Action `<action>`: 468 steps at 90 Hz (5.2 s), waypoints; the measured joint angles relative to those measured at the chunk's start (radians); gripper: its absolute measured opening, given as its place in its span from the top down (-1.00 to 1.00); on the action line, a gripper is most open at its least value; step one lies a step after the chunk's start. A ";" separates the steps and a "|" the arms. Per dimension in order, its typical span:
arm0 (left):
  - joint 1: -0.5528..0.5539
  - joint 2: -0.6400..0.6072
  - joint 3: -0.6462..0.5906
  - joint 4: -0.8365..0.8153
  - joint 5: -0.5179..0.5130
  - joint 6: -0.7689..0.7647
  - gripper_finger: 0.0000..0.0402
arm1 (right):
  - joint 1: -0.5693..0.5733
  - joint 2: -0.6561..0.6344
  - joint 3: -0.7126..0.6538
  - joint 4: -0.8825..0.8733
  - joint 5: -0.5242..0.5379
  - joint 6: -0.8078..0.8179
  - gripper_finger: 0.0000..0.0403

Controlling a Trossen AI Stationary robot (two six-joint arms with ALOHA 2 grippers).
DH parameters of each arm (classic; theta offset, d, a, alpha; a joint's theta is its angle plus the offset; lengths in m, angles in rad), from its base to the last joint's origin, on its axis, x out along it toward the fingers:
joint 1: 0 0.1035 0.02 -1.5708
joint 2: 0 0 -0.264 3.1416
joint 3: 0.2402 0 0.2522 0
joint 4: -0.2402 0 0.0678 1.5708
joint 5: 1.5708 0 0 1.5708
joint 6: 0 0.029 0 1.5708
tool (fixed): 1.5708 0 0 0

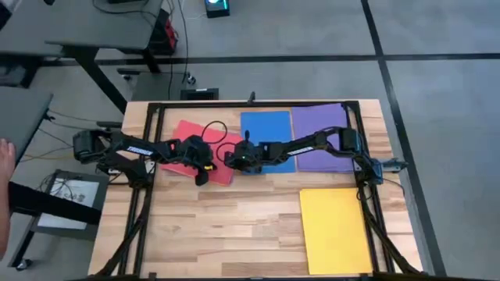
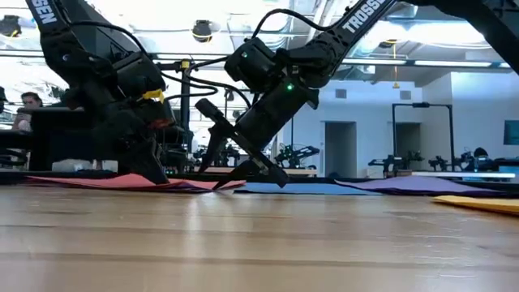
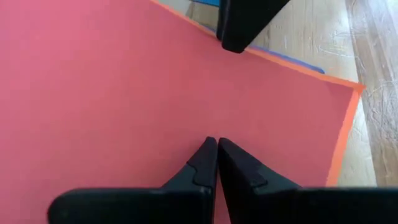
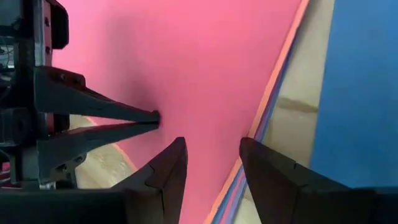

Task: Organize paper
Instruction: Put the pink paper into the bottom center of the table

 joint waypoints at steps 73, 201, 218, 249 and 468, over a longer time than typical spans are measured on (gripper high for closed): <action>-0.041 0.000 0.000 0.044 0.109 -0.045 0.99 | 0.000 -0.009 -0.001 -0.014 -0.029 0.005 0.28; -0.064 0.000 0.000 0.068 0.100 -0.062 0.99 | 0.019 -0.013 -0.001 -0.018 -0.011 -0.146 0.28; -0.064 0.000 0.000 0.068 0.100 -0.063 0.99 | 0.016 -0.014 -0.001 -0.027 -0.011 -0.149 0.28; -0.064 0.000 0.000 0.068 0.100 -0.068 0.99 | -0.009 -0.014 -0.001 -0.021 -0.004 -0.196 0.28; 0.014 0.000 0.093 -0.191 0.068 -0.082 0.43 | -0.044 -0.043 -0.001 -0.080 -0.062 -0.336 -0.05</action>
